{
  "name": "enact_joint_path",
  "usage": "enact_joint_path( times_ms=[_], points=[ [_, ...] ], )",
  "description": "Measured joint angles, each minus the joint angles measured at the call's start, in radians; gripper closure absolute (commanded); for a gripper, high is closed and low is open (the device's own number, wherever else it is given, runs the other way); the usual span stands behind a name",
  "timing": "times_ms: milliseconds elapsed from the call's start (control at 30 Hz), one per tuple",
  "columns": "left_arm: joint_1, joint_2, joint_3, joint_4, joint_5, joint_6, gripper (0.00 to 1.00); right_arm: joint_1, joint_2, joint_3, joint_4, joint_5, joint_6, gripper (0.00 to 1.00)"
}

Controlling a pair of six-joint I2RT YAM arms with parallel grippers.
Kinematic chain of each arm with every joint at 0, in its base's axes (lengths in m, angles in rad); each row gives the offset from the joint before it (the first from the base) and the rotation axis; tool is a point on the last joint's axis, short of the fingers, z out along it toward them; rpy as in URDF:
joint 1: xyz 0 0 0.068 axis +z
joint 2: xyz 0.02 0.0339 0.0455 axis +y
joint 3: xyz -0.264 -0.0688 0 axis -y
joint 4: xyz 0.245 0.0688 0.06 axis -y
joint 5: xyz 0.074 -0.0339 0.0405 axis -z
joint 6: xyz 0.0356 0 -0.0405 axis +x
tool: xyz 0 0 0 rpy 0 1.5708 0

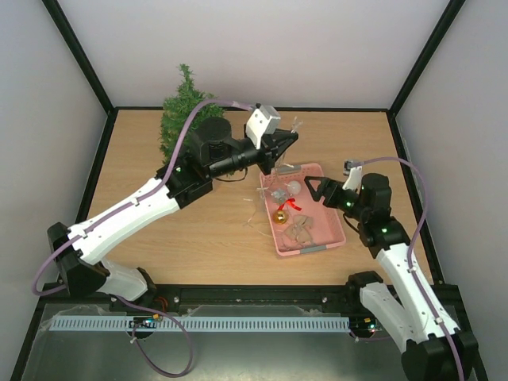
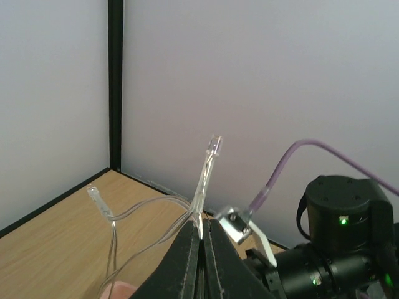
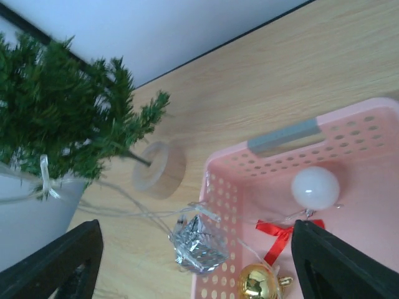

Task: Decorate the small christmas tree
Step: Pick up the decoration item from the storage box.

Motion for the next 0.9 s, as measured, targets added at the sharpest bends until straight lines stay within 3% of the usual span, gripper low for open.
enact_joint_path(
  times_ms=[200,467,900],
  points=[
    [0.0,0.027,0.003,0.035,0.016,-0.034,0.98,0.043,0.022,-0.045,0.048,-0.068,0.002,0.15],
    [0.0,0.047,0.004,0.054,0.039,-0.08,0.98,0.196,0.123,-0.045,0.115,-0.048,-0.021,0.14],
    [0.0,0.047,0.004,0.129,0.103,-0.175,0.98,0.226,0.235,-0.07,0.23,0.023,-0.098,0.22]
  ],
)
